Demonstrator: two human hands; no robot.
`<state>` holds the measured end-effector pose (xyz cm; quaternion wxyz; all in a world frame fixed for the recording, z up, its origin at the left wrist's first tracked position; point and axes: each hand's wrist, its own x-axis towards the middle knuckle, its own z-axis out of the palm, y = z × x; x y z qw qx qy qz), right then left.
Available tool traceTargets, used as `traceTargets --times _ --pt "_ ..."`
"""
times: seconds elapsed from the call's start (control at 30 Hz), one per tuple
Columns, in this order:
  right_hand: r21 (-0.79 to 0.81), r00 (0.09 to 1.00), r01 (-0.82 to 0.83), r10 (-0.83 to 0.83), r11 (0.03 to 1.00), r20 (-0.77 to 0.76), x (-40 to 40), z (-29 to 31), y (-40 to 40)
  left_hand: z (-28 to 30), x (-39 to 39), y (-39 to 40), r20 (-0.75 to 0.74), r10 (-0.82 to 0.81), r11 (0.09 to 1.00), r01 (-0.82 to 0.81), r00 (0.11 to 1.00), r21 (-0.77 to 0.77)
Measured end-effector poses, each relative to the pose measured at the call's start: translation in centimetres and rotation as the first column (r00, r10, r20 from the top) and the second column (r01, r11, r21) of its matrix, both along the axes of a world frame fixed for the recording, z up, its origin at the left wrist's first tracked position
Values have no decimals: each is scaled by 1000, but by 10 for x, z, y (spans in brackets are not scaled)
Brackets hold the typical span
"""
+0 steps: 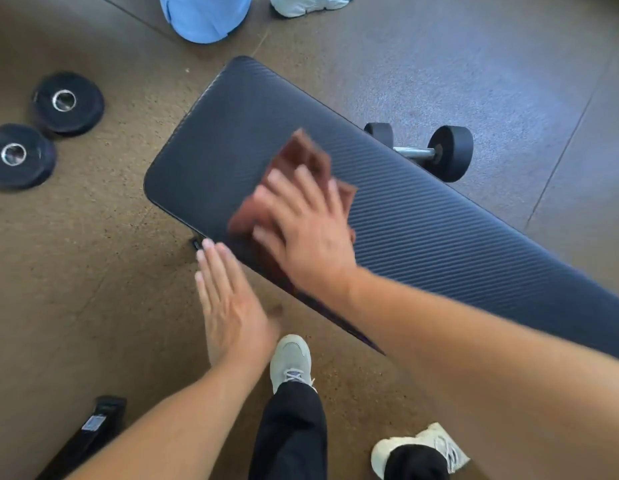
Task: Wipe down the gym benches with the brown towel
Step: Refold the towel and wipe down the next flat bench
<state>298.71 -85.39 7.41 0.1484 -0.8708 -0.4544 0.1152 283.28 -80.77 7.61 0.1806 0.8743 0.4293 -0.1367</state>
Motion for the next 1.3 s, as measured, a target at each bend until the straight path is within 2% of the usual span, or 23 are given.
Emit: traceTargets --times 0.03,0.07,0.13,0.23,0.3,0.4,0.5,0.53,0.57,0.67,0.73,0.8,0.87,0.93,1.03,1.17,1.23,1.3 --pt "-16 988 -155 155 988 0 -16 0 -19 1 -7 -1 -29 48 999 -48 998 -12" --pt "-31 971 -239 239 971 -6 -23 1 -38 2 -12 0 -53 87 996 -88 995 -17" --pt "-55 974 -224 225 973 0 -21 -1 -75 4 -14 6 -58 115 993 -116 992 -23" --pt "-127 999 51 -49 991 19 2 1 -111 4 -6 13 -7 120 991 -120 993 -53" --pt "-157 970 244 -243 957 21 24 3 -105 3 2 14 21 163 983 -160 986 -90" --pt "-123 878 476 -478 871 8 52 0 -50 -2 8 15 -16 218 960 -217 976 -174" --pt "-114 755 647 -655 754 -41 66 -2 31 -5 3 16 -62 141 964 -152 988 -219" --pt "-103 756 646 -653 757 -58 67 -2 57 -6 1 17 -52 114 968 -122 992 -219" --pt "-87 797 595 -600 799 -64 65 -2 79 -7 -2 19 -40 94 972 -100 995 -214" --pt "-42 975 216 -218 975 -49 38 0 117 -9 -13 31 -47 76 976 -84 996 -200" --pt "-25 1000 -8 8 1000 -19 7 -1 112 -7 -25 39 -123 -8 972 -21 992 -232" --pt "-17 994 -109 109 994 0 -19 -2 91 1 -39 40 -226 -142 949 67 964 -309" --pt "-23 984 -176 176 984 3 -26 -4 64 9 -52 35 -246 -227 916 120 942 -383" --pt "0 982 -191 191 982 -3 -24 -7 27 18 -52 26 -219 -284 908 189 933 -373" --pt "24 992 -122 123 992 -23 -17 -10 -41 29 -31 4 -149 -354 893 286 923 -349" --pt "-17 1000 -9 9 1000 -28 14 -1 -136 39 -3 -42 -11 -492 805 451 871 -385" --pt "-46 997 77 -77 996 -14 37 4 -183 42 12 -73 97 -542 747 532 835 -399" --pt "-58 975 219 -220 974 -8 60 6 -228 47 31 -112 246 -493 730 551 834 -405"
